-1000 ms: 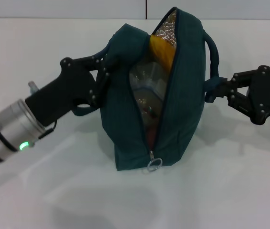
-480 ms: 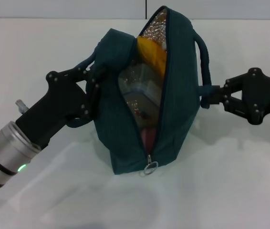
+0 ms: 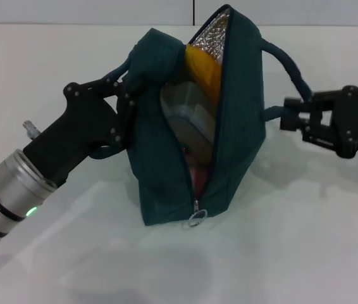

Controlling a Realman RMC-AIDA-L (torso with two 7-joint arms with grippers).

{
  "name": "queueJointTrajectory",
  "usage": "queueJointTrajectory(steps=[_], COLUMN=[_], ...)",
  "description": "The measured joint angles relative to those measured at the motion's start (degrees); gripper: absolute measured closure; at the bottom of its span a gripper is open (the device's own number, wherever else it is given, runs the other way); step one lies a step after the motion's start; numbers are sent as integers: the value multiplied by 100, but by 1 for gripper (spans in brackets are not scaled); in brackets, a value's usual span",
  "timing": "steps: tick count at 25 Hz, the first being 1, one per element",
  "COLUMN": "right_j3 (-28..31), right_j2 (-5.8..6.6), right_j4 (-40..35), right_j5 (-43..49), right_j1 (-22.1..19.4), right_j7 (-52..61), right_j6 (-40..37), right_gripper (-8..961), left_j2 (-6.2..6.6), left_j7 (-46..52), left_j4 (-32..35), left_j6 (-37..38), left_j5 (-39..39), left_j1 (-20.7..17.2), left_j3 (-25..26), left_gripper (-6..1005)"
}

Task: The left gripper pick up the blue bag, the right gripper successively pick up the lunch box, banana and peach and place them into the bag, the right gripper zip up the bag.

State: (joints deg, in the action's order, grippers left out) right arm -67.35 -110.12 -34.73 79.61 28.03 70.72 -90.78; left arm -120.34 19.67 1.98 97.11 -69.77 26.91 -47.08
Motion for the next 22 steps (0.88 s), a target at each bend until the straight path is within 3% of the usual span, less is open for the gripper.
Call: queueJointTrajectory(steps=[7,10,14,15,16,19,22], right_j3=[995,1059,945,930,930,902,410], right_j2=[-227,-196,-127,-205,-205,-454,-570], right_j4=[-13,-21,-174,-197,-197,-99,139], right_j5=[2,30,687,1229,1229,1861,2059], right_j1=[-307,-472,-611,-551,-551,-350,-87], right_j7=[-253,-546,-854,-852,-852,-859,-853], right_j6=[-520,-1193,-1927,-1843,-1843,-1319,-674], right_gripper=[642,572,574,575,575,577,579], left_j2=[2,2,1,1,-3,-17,-23], left_j7=[-16,-16,-17,-17,-17,-17,-14], left_j4=[-11,-29,-40,-43,-42,-46,-58], left_j6=[-20,-22,-44,-58,-69,-100,-112], left_j5=[7,7,6,12,12,12,12], left_j1=[-39,-45,-38,-31,-23,10,64], left_j3=[0,-4,-11,-12,-12,-12,-9], left_gripper=[953,953,953,953,953,953,953])
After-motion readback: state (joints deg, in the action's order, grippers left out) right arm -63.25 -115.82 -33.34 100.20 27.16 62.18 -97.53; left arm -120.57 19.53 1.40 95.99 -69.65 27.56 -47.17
